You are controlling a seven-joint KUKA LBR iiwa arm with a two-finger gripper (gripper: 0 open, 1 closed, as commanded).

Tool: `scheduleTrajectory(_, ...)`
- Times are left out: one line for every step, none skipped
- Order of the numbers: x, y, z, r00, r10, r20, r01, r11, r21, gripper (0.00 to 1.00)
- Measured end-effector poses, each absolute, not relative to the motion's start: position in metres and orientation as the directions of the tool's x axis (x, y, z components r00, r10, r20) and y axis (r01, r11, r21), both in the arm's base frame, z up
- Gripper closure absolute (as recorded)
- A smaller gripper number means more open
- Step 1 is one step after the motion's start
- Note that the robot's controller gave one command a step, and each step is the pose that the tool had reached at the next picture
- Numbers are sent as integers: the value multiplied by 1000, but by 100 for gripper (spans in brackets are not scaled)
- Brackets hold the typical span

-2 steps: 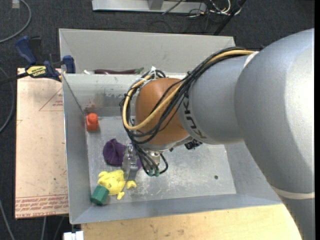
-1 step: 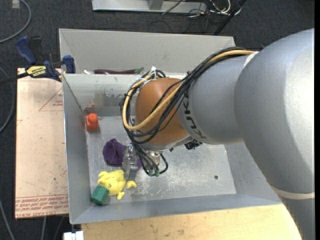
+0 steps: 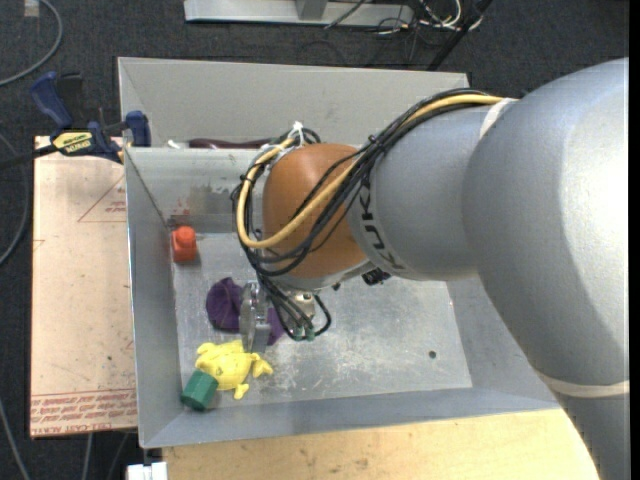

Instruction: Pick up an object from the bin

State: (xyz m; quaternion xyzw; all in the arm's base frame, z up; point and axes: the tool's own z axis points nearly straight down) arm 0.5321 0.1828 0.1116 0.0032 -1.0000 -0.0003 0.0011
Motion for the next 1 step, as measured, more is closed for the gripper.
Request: scheduleTrajectory(543, 214, 111, -1000, -2, -1, -2, 1000, 5, 0)
